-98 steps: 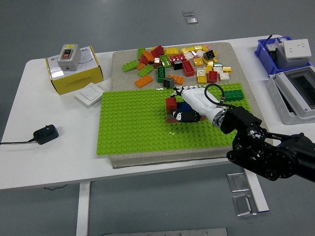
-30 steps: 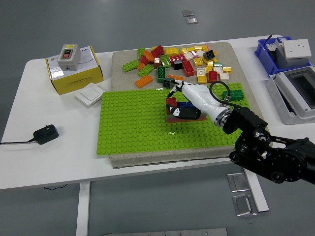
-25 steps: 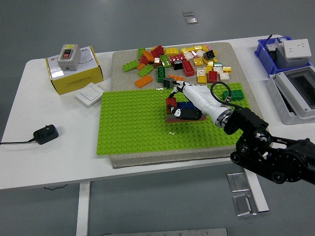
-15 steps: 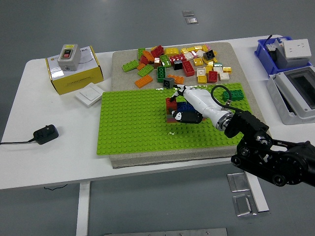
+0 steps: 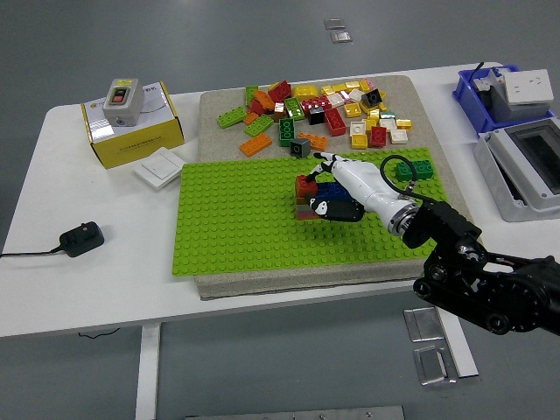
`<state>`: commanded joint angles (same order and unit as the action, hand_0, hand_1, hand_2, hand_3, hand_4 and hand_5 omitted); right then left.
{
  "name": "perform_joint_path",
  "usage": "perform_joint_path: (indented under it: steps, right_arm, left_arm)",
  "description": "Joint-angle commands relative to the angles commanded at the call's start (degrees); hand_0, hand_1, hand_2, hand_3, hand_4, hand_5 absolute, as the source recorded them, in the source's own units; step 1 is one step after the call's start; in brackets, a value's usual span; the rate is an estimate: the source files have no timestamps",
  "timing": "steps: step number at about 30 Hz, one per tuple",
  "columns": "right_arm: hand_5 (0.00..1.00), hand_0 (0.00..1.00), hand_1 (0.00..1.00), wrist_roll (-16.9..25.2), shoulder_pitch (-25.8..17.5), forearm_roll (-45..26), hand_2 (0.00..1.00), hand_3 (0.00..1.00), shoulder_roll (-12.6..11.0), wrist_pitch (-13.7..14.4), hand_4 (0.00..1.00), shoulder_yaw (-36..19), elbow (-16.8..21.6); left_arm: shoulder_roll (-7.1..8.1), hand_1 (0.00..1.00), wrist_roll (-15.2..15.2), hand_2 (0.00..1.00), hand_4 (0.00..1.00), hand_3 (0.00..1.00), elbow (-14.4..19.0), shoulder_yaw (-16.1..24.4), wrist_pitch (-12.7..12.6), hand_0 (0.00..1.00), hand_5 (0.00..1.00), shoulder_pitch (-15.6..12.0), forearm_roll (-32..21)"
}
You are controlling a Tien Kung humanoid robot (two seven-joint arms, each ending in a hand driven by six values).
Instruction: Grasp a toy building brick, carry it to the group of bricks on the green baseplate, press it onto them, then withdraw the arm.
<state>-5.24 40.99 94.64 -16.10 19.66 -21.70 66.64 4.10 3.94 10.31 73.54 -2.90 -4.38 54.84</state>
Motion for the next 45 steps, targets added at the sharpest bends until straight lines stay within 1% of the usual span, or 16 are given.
perform_joint_path:
  steps: [9, 20, 45]
  right_arm:
    - [0.587, 0.814, 0.880, -0.1, 0.1, 0.2, 0.970, 0.635, 0.5, 0.0, 0.591, 0.0, -0.1]
    - [0.590, 0.815, 0.879, -0.1, 0.1, 0.0, 0.968, 0.635, 0.8, -0.2, 0.590, -0.2, -1.3]
    - [0.596, 0.821, 0.879, -2.6, -0.2, 4.7, 0.968, 0.635, 1.2, -2.1, 0.593, 0.9, -1.1]
  left_arm:
    - [0.01, 0.658, 0.0, 0.583, 0.189, 0.594, 0.0, -0.1, 0.0, 0.660, 0.710, 0.1, -0.1]
    - [0.01, 0.659, -0.1, 0.583, 0.188, 0.593, 0.0, 0.1, 0.0, 0.661, 0.709, 0.3, 0.0]
    - [-0.16, 0.659, -0.2, 0.584, 0.190, 0.593, 0.0, 0.3, 0.0, 0.661, 0.708, 0.2, 0.1]
